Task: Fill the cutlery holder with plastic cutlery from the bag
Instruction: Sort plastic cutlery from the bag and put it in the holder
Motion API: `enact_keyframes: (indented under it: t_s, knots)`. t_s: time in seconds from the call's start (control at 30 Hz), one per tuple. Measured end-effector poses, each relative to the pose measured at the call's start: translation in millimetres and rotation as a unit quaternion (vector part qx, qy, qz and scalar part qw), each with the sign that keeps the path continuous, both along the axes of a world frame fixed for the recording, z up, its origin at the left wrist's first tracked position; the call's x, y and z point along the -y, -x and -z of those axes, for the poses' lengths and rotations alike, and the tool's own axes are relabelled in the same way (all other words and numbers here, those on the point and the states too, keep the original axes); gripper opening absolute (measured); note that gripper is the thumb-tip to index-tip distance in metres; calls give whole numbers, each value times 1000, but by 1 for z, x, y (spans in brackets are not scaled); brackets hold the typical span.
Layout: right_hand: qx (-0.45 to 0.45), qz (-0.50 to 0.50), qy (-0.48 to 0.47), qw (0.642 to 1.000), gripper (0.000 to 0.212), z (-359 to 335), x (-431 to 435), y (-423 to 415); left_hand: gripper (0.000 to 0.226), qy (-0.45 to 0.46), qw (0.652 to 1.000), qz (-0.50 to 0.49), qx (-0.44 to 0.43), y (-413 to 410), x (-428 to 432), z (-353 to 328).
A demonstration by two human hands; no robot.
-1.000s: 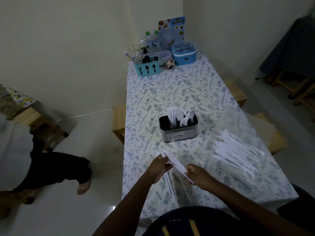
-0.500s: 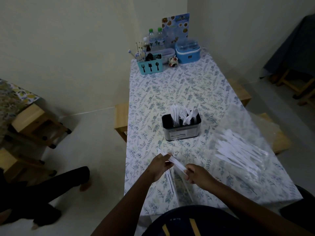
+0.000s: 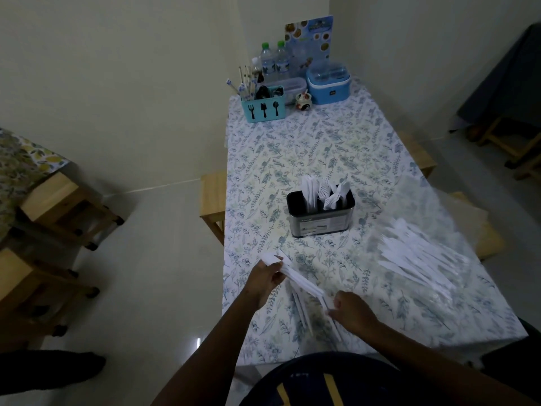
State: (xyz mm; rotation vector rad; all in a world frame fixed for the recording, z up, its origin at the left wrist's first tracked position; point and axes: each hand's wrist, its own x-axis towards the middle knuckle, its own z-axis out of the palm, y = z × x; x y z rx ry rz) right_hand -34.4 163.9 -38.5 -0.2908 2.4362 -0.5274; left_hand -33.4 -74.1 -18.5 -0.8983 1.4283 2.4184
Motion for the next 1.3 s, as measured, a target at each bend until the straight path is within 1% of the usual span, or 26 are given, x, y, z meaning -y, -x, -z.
enact_keyframes:
  t_s: [0.07, 0.13, 0.17, 0.27, 0.37, 0.47, 0.57, 0.63, 0.73, 0.8, 0.87, 0.93, 1.03, 1.1, 1.2, 1.3]
  knots:
    - [-11, -36, -30, 999, 32, 10, 1, -8, 13, -6, 1000, 2, 5, -2, 7, 1]
    - [-21, -47, -48, 998, 30, 13, 5, -9, 8, -10, 1000, -1, 15, -4, 11, 0]
    - [-19, -42, -52, 998, 30, 12, 7, -9, 7, -11, 1000, -3, 21, -6, 12, -1]
    - [-31, -28, -61, 997, 30, 10, 13, -10, 12, -3, 1000, 19, 22, -10, 14, 1]
    - [-46, -30, -71, 996, 36, 10, 12, -14, 13, 9, 999, 44, 27, -12, 16, 5]
    - [-38, 8, -65, 997, 25, 6, 8, -12, 12, 28, 997, 61, 34, -12, 17, 6]
    - [-25, 34, -12, 999, 29, 2, 7, -8, 13, 35, 995, 88, 28, -13, 16, 5]
    - [-36, 35, 49, 998, 24, -2, 9, -8, 15, 34, 992, 121, 26, -14, 15, 6]
    - [-45, 60, 124, 990, 10, -13, 16, -9, 30, 33, 985, 169, 21, -12, 13, 5]
    - [-41, 55, 152, 986, 13, -22, 22, -9, 28, 28, 983, 180, 15, -11, 10, 2]
    - [-40, 49, 162, 985, 14, -28, 25, -9, 22, 25, 984, 178, 9, -10, 9, 0]
    - [-43, 47, 165, 984, 11, -32, 27, -8, 20, 27, 985, 170, 4, -10, 7, -3]
    - [-39, 41, 170, 984, 9, -36, 28, -5, 30, 22, 989, 148, 5, -9, 8, -6]
    - [-37, 38, 172, 984, 8, -36, 28, -3, 33, 21, 989, 144, 6, -9, 8, -8]
    - [-37, 27, 174, 984, 6, -34, 31, -3, 27, 6, 992, 127, 13, -11, 9, -9]
    - [-24, 13, 184, 983, 5, -31, 37, -1, 21, 8, 996, 88, 27, -14, 14, -7]
